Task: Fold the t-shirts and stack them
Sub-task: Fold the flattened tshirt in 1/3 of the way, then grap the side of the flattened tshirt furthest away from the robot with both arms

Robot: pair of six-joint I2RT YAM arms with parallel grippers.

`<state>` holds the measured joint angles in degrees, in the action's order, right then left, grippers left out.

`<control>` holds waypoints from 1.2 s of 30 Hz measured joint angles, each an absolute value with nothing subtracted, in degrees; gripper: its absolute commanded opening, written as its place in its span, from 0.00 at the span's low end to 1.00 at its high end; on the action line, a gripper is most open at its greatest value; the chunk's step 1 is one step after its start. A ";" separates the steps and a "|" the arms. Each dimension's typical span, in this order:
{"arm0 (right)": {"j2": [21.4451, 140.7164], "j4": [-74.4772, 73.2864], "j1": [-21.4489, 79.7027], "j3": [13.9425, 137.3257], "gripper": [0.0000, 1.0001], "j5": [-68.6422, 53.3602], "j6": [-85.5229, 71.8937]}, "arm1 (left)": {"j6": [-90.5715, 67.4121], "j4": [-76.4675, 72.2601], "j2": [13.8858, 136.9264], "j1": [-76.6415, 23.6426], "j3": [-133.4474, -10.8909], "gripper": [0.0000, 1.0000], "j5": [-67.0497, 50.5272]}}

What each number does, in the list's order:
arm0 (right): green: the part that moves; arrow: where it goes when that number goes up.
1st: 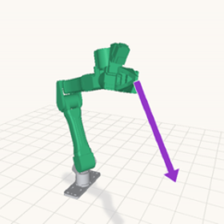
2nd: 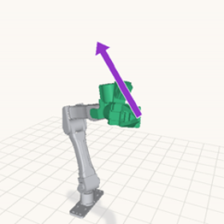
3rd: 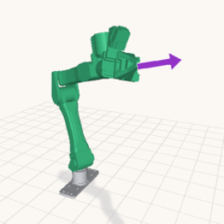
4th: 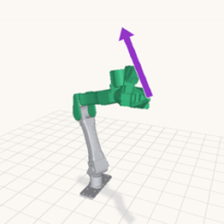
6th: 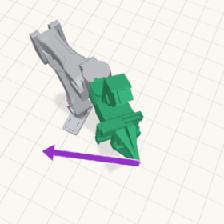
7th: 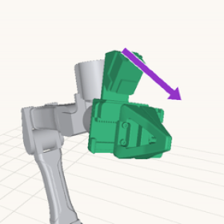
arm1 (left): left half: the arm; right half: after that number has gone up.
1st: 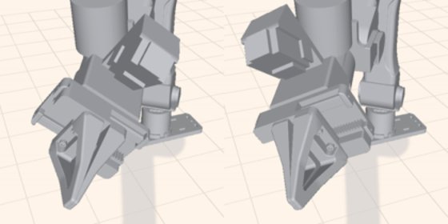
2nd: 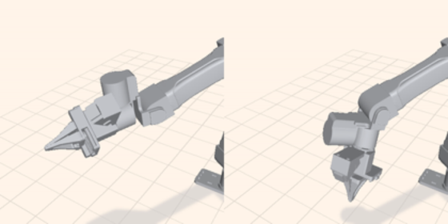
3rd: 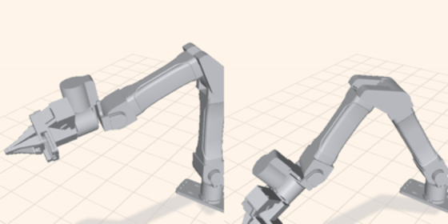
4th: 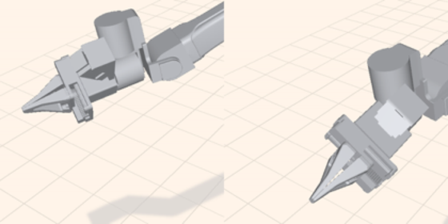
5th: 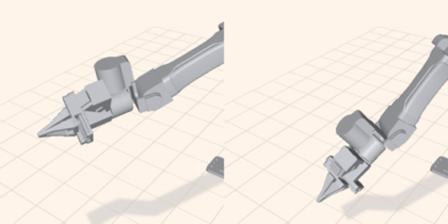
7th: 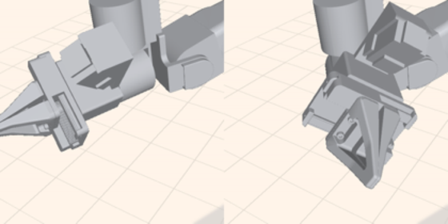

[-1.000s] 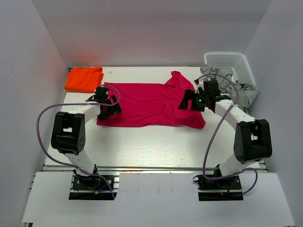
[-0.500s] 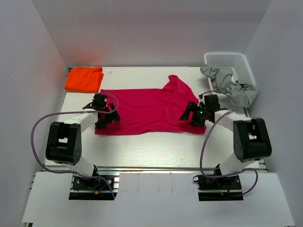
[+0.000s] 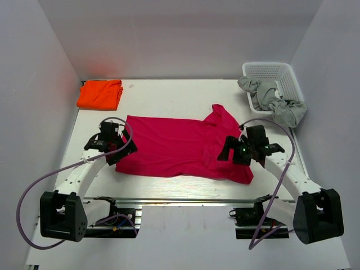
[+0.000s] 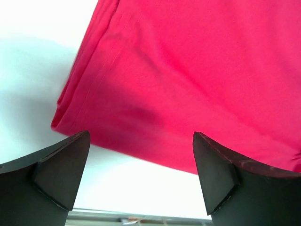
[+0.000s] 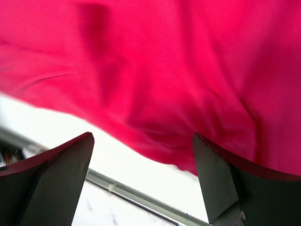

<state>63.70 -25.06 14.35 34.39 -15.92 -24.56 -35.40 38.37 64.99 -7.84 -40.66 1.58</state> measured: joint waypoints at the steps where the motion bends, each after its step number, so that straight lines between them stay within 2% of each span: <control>1: 63.79 -25.10 15.00 35.97 0.90 -16.80 -23.33 | -35.44 38.06 64.86 -7.84 -41.50 1.00 1.93; 7: 70.19 -18.44 20.45 42.17 0.90 -23.44 -20.05 | -35.16 33.76 69.54 -7.60 -47.81 1.00 2.87; 13: 82.08 -13.82 25.41 45.87 0.90 -27.46 -18.92 | -34.39 32.36 77.56 -7.60 -52.40 1.00 4.16; 23: 102.26 -5.52 26.81 56.69 0.90 -31.40 -19.38 | -33.93 32.56 78.50 -7.60 -52.58 1.00 5.34; 30: 104.47 -6.42 27.53 65.17 0.90 -25.43 -17.69 | -33.87 32.47 79.55 -7.60 -54.24 1.00 5.72; 36: 104.66 -12.60 27.29 73.43 0.90 -13.26 -16.32 | -33.32 32.51 86.50 -7.60 -61.76 1.00 7.68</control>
<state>104.66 -12.60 27.29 73.43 -13.26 -16.32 -33.32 32.51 86.50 -7.60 -61.76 7.68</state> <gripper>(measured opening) 0.904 0.997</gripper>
